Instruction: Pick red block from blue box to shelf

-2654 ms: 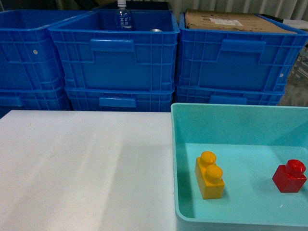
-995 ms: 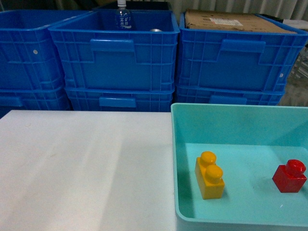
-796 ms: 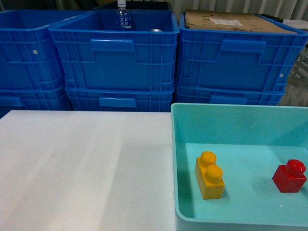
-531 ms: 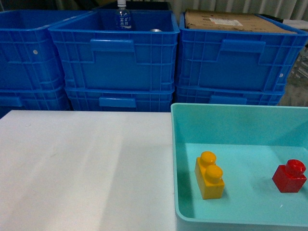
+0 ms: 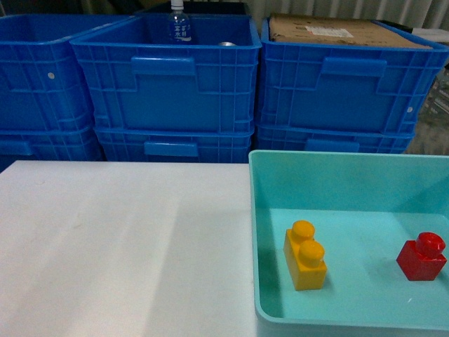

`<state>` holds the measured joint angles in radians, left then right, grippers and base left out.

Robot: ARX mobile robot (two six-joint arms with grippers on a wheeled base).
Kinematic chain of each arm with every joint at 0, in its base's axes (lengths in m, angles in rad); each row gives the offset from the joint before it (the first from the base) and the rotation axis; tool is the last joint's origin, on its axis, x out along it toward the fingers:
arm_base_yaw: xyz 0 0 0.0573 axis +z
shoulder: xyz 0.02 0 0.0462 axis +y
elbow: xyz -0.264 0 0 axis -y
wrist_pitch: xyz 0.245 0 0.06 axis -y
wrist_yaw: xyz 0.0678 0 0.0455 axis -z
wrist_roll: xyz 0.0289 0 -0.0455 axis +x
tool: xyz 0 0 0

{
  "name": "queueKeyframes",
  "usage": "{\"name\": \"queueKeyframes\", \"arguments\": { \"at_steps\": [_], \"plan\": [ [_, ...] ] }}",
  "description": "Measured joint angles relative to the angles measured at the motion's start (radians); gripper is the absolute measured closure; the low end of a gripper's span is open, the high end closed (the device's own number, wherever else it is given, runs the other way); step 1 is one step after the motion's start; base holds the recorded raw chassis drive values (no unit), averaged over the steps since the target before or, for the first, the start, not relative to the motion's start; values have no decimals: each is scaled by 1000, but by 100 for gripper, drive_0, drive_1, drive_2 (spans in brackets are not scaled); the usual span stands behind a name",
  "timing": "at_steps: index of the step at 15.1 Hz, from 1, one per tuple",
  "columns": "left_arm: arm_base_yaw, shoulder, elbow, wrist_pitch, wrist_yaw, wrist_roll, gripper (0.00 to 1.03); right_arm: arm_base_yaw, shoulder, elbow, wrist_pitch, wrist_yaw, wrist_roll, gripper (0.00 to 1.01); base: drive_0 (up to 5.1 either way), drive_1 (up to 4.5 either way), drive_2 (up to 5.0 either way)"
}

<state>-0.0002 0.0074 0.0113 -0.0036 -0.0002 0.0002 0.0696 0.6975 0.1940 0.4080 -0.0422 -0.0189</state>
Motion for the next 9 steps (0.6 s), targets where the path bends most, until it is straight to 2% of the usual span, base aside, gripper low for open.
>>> {"name": "queueKeyframes", "arguments": {
  "at_steps": [1,3,6,9],
  "plan": [
    [0,0,0,0,0,0,5,48,135,47,34,40,1,3,0,0,0],
    [0,0,0,0,0,0,5,98,396,163,57,77,16,3,0,0,0],
    [0,0,0,0,0,0,5,107,672,252,158,120,-6,3,0,0,0],
    [0,0,0,0,0,0,5,121,921,340,192,135,-4,3,0,0,0]
  ]
}}
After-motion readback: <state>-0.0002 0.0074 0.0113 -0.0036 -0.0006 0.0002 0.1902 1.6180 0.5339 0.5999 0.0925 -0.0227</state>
